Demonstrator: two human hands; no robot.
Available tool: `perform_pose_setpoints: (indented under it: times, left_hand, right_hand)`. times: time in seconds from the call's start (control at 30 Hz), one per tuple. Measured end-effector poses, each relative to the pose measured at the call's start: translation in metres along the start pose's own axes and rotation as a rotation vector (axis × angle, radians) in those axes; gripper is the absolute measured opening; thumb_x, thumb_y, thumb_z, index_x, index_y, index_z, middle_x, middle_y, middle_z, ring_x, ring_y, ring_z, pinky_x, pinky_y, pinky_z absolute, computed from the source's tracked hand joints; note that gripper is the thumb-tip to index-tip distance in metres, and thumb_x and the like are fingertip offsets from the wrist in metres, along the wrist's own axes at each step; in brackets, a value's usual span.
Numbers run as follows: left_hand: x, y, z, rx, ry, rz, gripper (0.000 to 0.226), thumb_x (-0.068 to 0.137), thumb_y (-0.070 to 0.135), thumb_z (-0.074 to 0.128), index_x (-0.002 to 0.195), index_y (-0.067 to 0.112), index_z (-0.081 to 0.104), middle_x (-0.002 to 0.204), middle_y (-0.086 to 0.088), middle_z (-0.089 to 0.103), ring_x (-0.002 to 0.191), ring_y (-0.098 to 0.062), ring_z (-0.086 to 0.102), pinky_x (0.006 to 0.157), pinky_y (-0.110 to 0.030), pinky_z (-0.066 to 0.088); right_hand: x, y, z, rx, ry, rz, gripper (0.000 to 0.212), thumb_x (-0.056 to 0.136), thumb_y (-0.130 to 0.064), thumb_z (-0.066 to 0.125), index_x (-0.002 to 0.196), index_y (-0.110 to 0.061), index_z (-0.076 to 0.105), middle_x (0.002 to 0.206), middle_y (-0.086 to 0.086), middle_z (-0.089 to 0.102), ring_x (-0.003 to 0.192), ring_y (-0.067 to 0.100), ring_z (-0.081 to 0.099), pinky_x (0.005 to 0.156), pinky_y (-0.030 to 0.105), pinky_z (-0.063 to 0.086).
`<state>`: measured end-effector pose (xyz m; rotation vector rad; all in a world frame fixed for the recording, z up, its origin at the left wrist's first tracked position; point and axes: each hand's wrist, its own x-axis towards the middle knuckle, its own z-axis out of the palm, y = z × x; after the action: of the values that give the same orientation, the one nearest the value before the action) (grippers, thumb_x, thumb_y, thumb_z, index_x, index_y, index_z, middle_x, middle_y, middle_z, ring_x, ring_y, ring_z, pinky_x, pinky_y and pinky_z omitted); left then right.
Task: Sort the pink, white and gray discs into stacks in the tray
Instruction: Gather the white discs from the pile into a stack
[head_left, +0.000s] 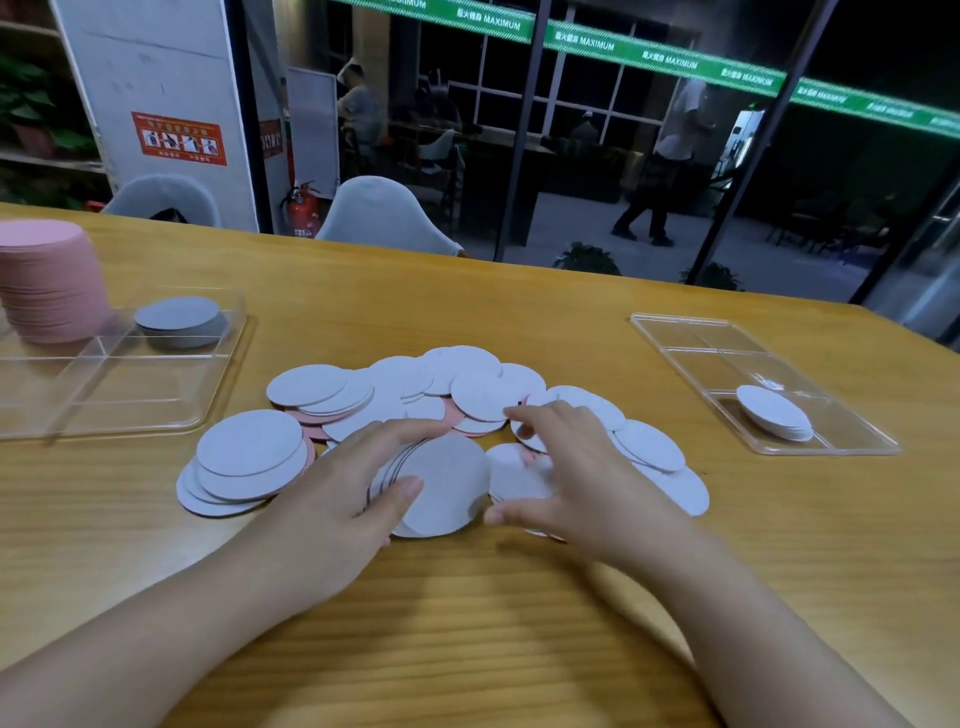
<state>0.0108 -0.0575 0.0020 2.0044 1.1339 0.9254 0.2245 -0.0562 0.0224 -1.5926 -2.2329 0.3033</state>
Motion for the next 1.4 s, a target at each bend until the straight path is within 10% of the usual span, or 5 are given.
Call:
perform_pose_setpoints:
  times: [0.37,0.57,1.13,1.4]
  left_hand:
    - [0.004,-0.009,-0.006,0.084,0.062,0.091,0.040,0.092,0.020,0.053,0.108,0.055,0.045,0.109,0.062,0.033,0.109,0.034,0.028,0.085,0.007,0.025]
    - [0.006,-0.012,-0.005,0.080,0.049,0.067,0.039,0.092,0.022,0.051,0.110,0.056,0.045,0.114,0.058,0.034,0.103,0.025,0.042,0.083,-0.019,0.044]
    - [0.004,-0.014,0.001,0.145,0.016,0.128,0.041,0.088,0.050,0.046,0.112,0.077,0.026,0.126,0.049,0.032,0.120,0.025,0.029,0.091,0.005,0.020]
    - [0.002,-0.012,0.000,0.200,-0.006,0.141,0.050,0.091,0.036,0.047,0.110,0.077,0.027,0.124,0.049,0.031,0.118,0.028,0.025,0.088,0.007,0.019]
  right_hand:
    - [-0.008,0.013,-0.017,-0.150,-0.239,0.253,0.087,0.068,-0.054,0.073,0.140,-0.033,0.029,0.128,-0.011,0.029,0.127,0.009,0.024,0.090,0.028,0.031]
    - [-0.009,0.010,-0.019,-0.044,-0.099,0.167,0.069,0.067,-0.053,0.071,0.126,-0.036,0.038,0.113,-0.017,0.033,0.110,0.000,0.033,0.085,0.023,0.035]
    - [0.007,-0.016,0.035,0.119,0.168,-0.202,0.059,0.075,-0.045,0.068,0.123,-0.018,0.046,0.112,-0.004,0.043,0.102,0.005,0.038,0.089,0.018,0.034]
    - [0.019,0.046,-0.003,0.015,0.327,0.128,0.052,0.078,-0.035,0.072,0.124,-0.020,0.052,0.113,-0.008,0.048,0.109,0.009,0.036,0.079,0.009,0.023]
